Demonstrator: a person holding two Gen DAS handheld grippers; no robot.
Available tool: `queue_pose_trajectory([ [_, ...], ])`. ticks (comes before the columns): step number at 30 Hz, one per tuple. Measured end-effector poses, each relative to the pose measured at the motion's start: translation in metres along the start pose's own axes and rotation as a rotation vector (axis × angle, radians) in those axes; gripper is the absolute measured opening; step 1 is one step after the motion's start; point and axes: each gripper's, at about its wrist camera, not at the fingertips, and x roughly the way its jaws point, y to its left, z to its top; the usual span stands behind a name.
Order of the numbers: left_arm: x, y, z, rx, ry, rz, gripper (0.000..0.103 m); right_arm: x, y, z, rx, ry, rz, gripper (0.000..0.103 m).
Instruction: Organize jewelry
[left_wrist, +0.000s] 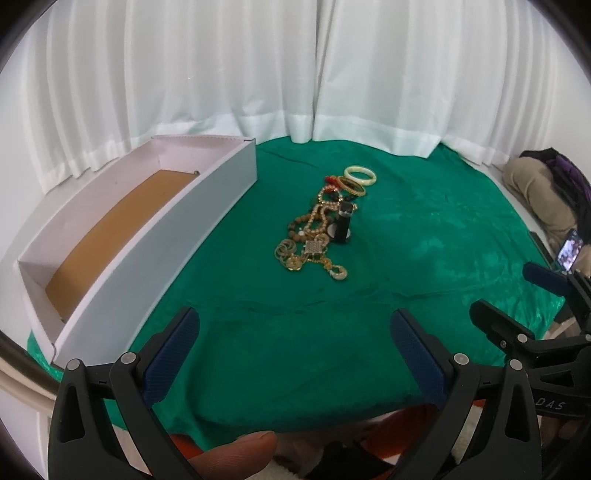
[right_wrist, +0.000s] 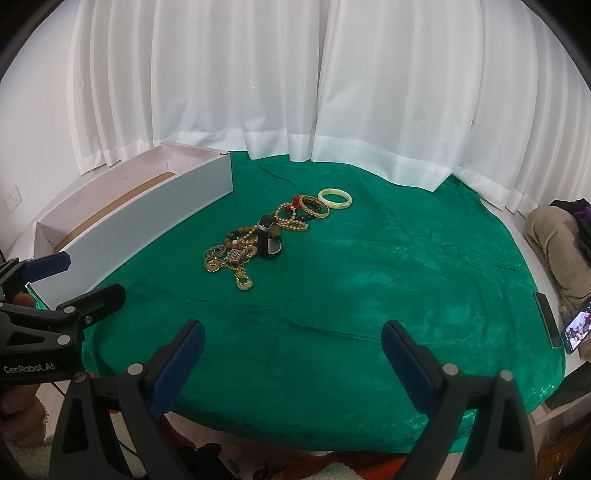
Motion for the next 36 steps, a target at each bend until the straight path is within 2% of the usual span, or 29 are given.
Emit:
queue_pose_trajectory([
  [36,0.0057,0.0002,-0.0040,0.002,0.032,-0.016,0.103,-0.0010,0.0027,-0.0010,0.001,0.014,0.015,0.098],
])
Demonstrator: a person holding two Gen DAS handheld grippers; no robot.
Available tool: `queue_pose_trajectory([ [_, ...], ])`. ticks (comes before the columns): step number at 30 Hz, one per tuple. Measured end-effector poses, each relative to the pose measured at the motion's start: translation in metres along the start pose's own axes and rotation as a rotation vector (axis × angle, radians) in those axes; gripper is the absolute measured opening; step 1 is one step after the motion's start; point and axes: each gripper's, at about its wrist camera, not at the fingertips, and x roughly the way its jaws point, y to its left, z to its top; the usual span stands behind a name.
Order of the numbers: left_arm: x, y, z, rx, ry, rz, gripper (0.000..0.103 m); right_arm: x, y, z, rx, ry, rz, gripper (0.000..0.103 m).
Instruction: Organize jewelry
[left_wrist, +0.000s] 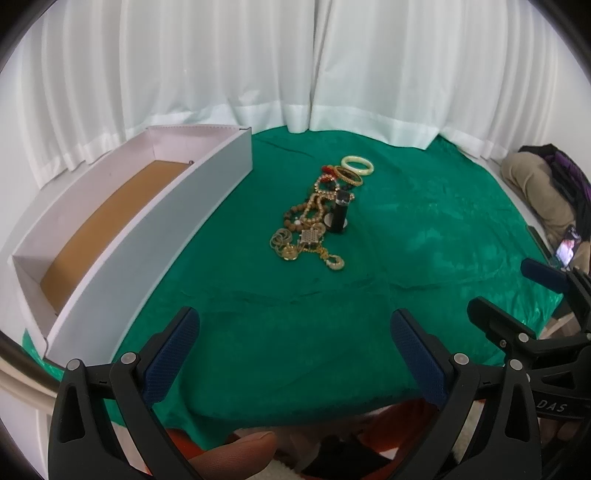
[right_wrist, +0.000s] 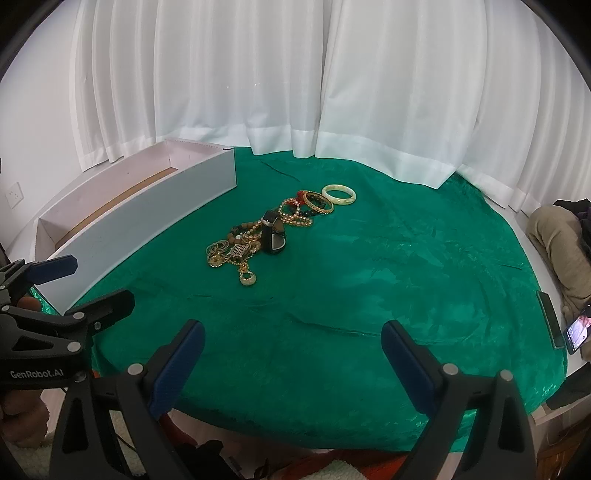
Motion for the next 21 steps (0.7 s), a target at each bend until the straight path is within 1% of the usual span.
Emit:
queue_pose_trajectory([
  [21,0.0034,-0.0007,-0.0018,0.003,0.007,0.000,0.103,-0.0003,0.0022,-0.0003,0.000,0.004,0.002,0.098],
])
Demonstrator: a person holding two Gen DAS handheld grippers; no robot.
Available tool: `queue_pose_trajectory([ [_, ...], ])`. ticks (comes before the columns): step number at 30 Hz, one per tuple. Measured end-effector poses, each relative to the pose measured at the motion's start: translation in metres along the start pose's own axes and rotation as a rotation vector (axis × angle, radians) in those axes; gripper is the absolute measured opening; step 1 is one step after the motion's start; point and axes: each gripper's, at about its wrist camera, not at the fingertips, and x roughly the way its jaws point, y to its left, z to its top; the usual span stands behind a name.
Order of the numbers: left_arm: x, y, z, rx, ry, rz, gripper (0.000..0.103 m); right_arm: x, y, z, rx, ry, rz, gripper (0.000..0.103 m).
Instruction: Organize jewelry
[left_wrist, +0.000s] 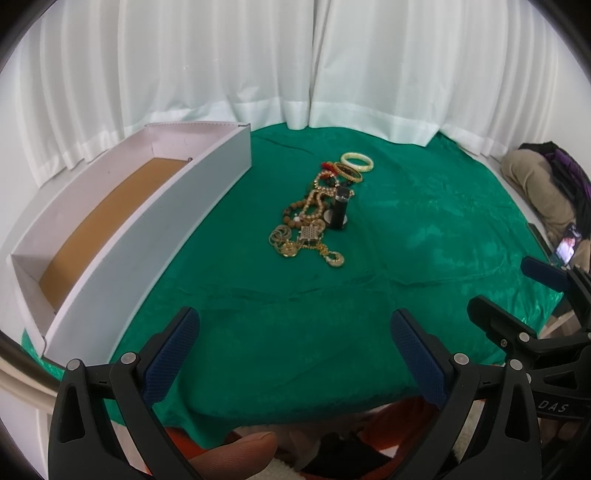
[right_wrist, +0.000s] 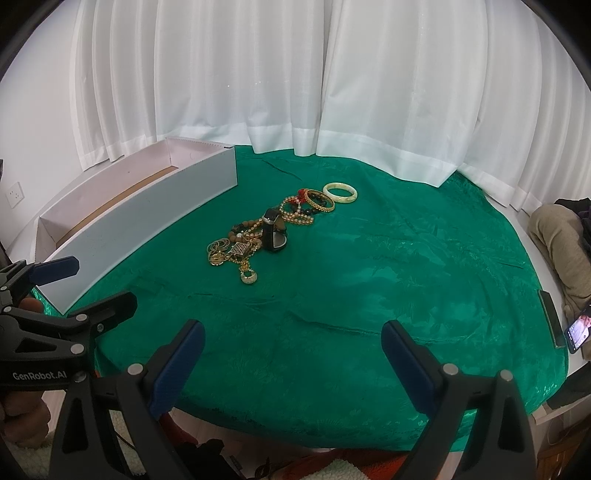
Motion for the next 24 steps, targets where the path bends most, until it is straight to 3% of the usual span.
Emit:
queue_pose_trajectory([
  [24,0.0002,0.0001,0.0004,0.000,0.002,-0.001,0.103,0.0007,0.0001,0.0004,-0.003,0.001,-0.002,0.098],
])
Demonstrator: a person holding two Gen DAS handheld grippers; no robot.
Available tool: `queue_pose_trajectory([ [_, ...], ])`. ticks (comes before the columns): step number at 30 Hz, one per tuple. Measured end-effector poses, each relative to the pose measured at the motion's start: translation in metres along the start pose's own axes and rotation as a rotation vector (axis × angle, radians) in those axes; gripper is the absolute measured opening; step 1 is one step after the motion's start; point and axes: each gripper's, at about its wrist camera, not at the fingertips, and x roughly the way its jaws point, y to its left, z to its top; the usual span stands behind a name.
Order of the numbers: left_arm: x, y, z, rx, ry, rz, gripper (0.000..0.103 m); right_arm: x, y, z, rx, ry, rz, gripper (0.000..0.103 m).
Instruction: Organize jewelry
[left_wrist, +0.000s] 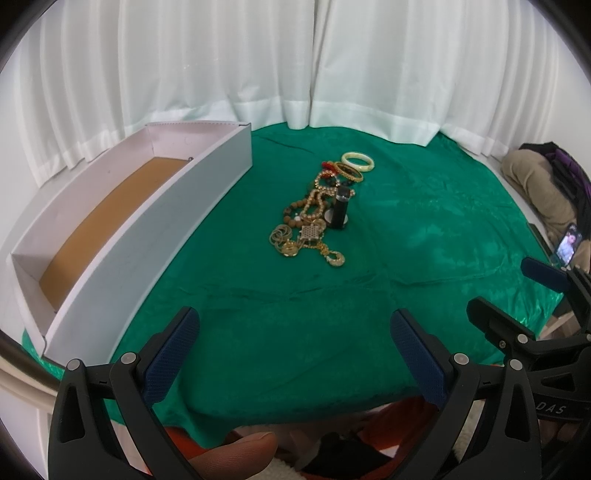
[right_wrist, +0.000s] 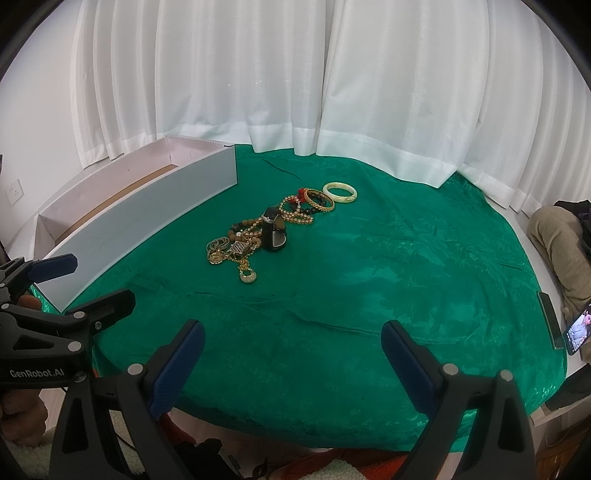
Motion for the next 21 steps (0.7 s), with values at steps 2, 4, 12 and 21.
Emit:
queue_pose_trajectory([
  [2,-0.0001,0.0001,0.0001,0.000,-0.001,0.002,0.103,0.0002,-0.0001,0.0002,0.000,0.002,0.000,0.098],
  [4,-0.0003,0.0004,0.0005,0.000,-0.001,0.000,0.103,-0.0004,0.0003,0.0000,0.000,0.002,0.000,0.098],
  [12,0.0001,0.0018,-0.0009,-0.002,0.002,0.002,0.103,0.0002,0.0012,-0.0005,0.006,-0.004,-0.002,0.098],
  [21,0.0044,0.0093,-0.0028,-0.038,0.034,-0.009,0.103,0.0047,0.0015,-0.0038,0.004,0.011,0.000,0.098],
])
